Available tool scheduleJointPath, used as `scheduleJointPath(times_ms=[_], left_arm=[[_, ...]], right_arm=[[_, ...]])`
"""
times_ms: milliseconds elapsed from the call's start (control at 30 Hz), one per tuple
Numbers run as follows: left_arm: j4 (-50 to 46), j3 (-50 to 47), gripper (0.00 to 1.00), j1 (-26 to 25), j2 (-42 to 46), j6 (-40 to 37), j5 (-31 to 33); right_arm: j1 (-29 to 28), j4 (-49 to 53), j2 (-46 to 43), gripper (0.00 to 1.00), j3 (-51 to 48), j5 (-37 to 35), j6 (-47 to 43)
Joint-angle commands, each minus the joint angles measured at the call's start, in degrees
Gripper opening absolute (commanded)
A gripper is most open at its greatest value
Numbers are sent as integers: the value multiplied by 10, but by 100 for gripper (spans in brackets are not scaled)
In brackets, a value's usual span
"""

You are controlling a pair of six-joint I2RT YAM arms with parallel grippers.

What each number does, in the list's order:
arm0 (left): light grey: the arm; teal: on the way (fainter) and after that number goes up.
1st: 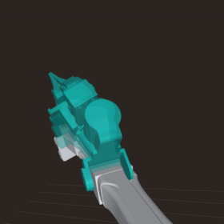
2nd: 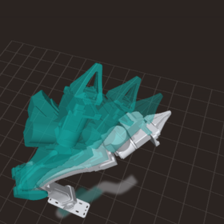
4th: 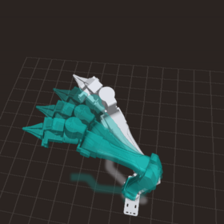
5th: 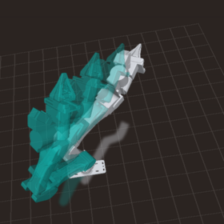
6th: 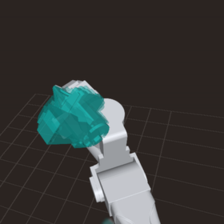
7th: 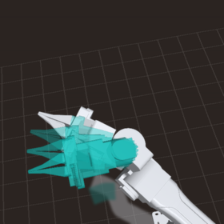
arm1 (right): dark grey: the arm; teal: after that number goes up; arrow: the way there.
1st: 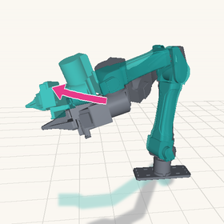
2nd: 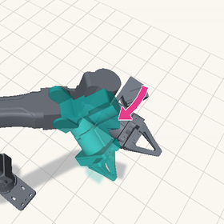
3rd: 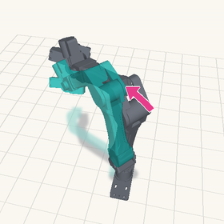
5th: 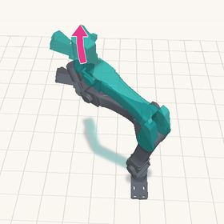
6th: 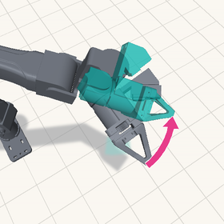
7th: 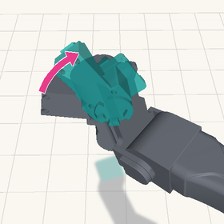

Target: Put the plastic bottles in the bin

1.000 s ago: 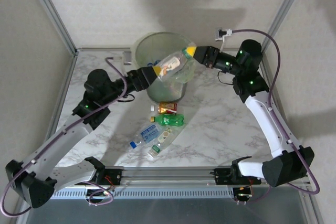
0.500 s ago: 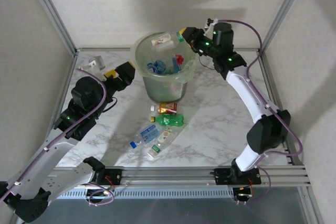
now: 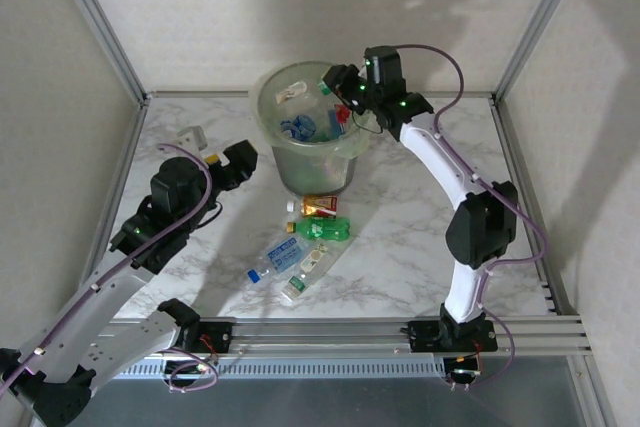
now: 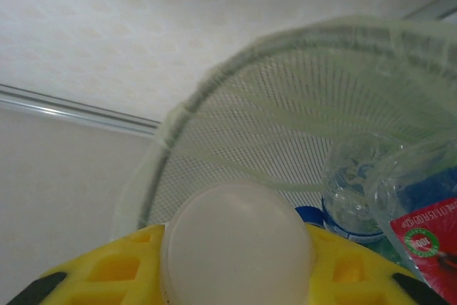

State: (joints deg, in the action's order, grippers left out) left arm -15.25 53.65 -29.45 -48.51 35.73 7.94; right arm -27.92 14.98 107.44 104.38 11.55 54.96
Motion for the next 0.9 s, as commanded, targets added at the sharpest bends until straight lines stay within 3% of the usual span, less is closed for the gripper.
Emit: scheduleJointPath(times_ms=[0, 67, 200, 300, 667, 867], left_arm=[[-2, -11, 93, 8, 7, -11, -5], [0, -14, 93, 9, 7, -8, -10], [-7, -16, 92, 11, 5, -8, -11], [-14, -17, 92, 13, 5, -8, -11], [-35, -18, 89, 15, -3, -12, -26], [-50, -17, 84, 15, -11, -31, -68]], right_arm=[[-10, 15, 13, 16, 32, -3, -12], [-10, 25, 23, 24, 46, -4, -18], [-9, 65, 50, 50, 98, -9, -35], [-10, 80, 58, 58, 123, -16, -43], [-5, 127, 25, 67, 154, -56, -81], [-18, 118, -73, 65, 75, -79, -128]])
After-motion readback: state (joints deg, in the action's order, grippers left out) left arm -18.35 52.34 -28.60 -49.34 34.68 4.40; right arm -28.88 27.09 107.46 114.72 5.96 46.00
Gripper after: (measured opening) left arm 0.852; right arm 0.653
